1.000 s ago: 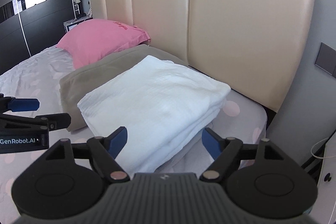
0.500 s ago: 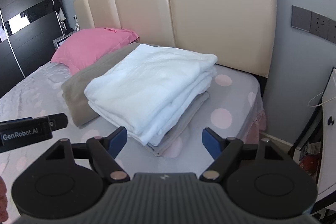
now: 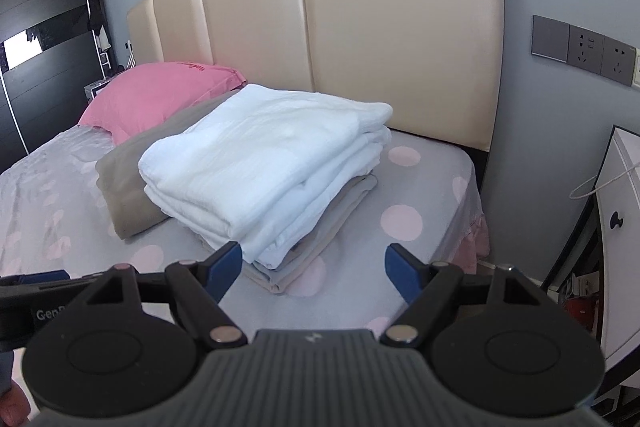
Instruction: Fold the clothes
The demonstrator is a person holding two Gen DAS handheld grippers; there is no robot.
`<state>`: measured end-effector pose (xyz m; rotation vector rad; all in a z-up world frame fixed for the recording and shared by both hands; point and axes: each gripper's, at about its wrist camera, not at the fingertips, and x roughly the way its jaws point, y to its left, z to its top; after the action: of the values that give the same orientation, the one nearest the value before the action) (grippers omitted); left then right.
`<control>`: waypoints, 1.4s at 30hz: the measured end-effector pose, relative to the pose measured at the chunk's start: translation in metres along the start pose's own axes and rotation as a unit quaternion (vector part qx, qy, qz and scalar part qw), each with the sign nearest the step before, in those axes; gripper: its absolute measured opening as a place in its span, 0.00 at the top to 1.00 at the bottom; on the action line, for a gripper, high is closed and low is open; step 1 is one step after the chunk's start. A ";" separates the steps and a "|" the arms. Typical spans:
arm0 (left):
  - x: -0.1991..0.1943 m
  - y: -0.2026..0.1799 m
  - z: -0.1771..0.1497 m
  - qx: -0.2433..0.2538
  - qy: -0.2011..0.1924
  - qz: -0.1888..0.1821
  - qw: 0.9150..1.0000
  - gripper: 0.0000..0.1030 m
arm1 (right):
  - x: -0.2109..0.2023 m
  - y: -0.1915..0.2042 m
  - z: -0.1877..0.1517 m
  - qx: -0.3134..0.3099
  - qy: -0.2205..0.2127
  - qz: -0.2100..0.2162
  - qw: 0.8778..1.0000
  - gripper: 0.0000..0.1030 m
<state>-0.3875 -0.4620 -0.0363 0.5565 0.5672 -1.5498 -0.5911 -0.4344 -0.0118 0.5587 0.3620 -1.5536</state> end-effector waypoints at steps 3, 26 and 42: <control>0.000 -0.001 0.000 0.000 0.002 -0.003 1.000 0.27 | 0.001 -0.001 0.000 0.005 0.003 0.000 1.000 0.22; 0.001 -0.013 0.000 0.020 0.003 0.007 1.000 0.27 | 0.003 0.002 -0.002 0.000 0.003 0.000 1.000 0.22; 0.001 -0.016 -0.001 0.024 0.006 0.011 1.000 0.27 | 0.003 0.000 -0.002 0.003 0.005 0.003 1.000 0.22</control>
<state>-0.4039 -0.4613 -0.0374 0.6073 0.5331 -1.5427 -0.5908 -0.4359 -0.0156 0.5719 0.3619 -1.5471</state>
